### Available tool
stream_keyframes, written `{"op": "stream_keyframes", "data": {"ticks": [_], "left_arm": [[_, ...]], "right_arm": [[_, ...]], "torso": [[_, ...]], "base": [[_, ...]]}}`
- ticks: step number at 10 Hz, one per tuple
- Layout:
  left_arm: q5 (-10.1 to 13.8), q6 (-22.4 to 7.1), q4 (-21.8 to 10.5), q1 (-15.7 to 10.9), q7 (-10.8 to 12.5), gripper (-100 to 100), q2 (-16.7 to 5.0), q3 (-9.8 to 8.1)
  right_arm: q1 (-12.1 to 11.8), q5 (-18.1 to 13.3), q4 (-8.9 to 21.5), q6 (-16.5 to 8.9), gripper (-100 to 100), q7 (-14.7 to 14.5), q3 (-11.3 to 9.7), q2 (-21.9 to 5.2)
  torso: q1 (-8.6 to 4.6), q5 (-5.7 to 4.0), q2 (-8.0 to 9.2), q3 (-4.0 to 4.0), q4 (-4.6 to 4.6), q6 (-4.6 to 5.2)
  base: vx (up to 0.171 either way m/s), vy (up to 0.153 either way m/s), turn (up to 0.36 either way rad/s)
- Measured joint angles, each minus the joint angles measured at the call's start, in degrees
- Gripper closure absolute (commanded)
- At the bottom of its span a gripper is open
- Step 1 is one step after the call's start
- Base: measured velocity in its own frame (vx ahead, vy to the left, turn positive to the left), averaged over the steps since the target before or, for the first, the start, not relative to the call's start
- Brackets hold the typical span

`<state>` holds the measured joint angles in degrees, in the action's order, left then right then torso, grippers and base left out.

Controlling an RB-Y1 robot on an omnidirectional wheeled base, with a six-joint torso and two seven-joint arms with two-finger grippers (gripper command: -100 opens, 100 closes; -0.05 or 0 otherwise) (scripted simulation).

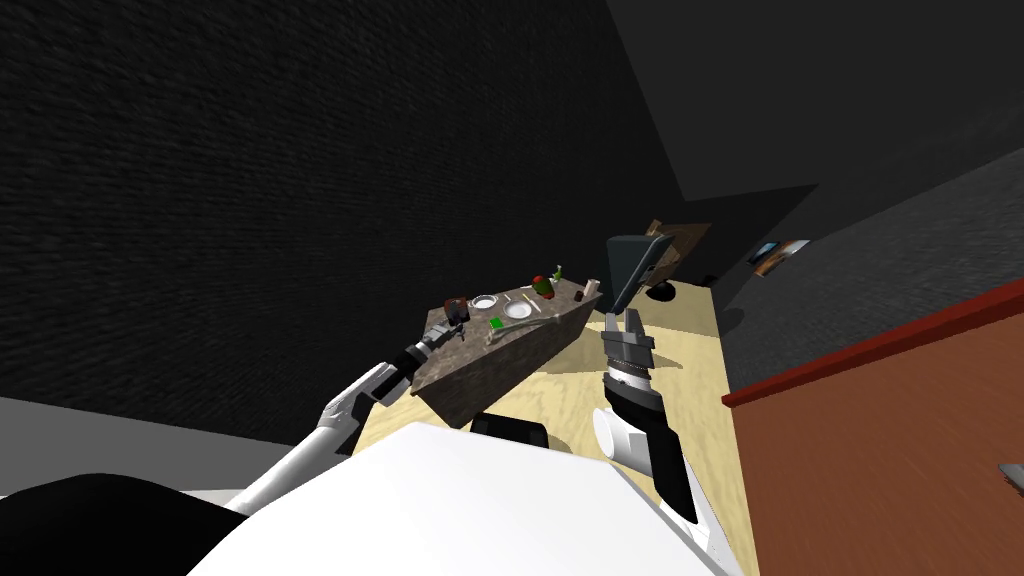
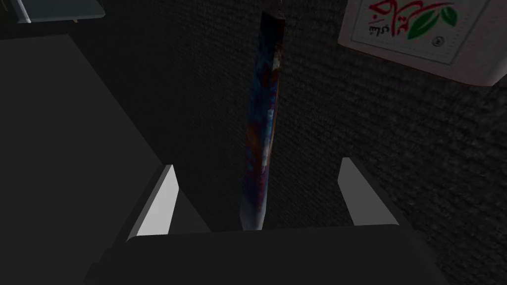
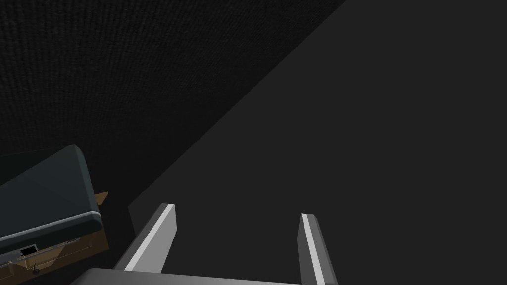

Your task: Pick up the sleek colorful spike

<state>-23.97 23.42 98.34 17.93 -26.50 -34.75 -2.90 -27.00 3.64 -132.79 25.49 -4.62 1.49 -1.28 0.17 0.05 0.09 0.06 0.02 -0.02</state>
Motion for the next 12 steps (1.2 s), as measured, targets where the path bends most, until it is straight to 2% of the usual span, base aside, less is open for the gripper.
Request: {"op": "stream_keyframes", "data": {"ticks": [1, 2, 3, 5, 7, 9, 11, 12], "left_arm": [[-1.0, 0.1, -1.7, -0.4, -0.9, -100, -0.4, 0.40], [-1.1, 0.2, -2.0, -0.5, -1.2, 0, -0.4, 0.45], [-1.1, 0.2, -1.9, -0.4, -1.1, -100, -0.4, 0.45], [-0.3, 0.6, -5.1, -3.5, -2.6, -100, 0.1, 0.60], [-0.2, 0.6, -7.6, -5.0, -2.8, -100, -0.1, 0.60], [0.7, 0.9, -11.0, -8.6, -3.8, -100, -0.1, 0.75], [0.9, 1.0, -13.4, -9.8, -4.1, -100, 0.0, 0.69], [1.4, 1.3, -15.1, -11.4, -4.8, -100, 0.1, 0.77]], "right_arm": [[0.0, 0.0, 0.0, 0.0, 0, 0.0, 0.0, 0.0], [0.0, 0.0, 0.0, 0.0, 0, 0.0, 0.0, 0.0], [0.0, 0.0, 0.0, 0.0, 0, 0.0, 0.0, 0.0], [0.0, 0.0, 0.0, 0.0, 0, 0.0, 0.0, 0.0], [0.0, 0.0, 0.0, 0.0, 0, 0.0, 0.0, 0.0], [0.0, 0.0, 0.0, 0.0, 0, 0.0, 0.0, 0.0], [0.0, 0.0, 0.0, 0.0, 0, 0.0, 0.0, 0.0], [0.0, 0.0, 0.0, 0.0, 0, 0.0, 0.0, 0.0]], "torso": [[-0.02, -0.01, -0.03, -0.02, -0.01, 0.01], [-0.08, -0.02, -0.09, -0.05, -0.02, -0.04], [-0.14, -0.03, -0.14, -0.08, -0.03, -0.03], [-0.06, -0.02, 0.21, 0.12, 0.05, -0.03], [-0.13, -0.03, -0.06, -0.03, -0.01, -0.04], [-0.08, -0.03, 0.16, 0.09, 0.04, -0.02], [-0.11, -0.03, -0.08, -0.04, -0.01, -0.05], [-0.10, -0.03, 0.10, 0.05, 0.02, 0.02]], "base": [[-0.016, 0.021, -0.053], [0.000, 0.000, 0.000], [-0.095, 0.022, -0.182], [-0.094, 0.028, -0.049], [-0.050, 0.008, -0.070], [-0.080, 0.025, -0.068], [-0.054, 0.014, -0.088], [-0.120, 0.021, -0.113]]}}
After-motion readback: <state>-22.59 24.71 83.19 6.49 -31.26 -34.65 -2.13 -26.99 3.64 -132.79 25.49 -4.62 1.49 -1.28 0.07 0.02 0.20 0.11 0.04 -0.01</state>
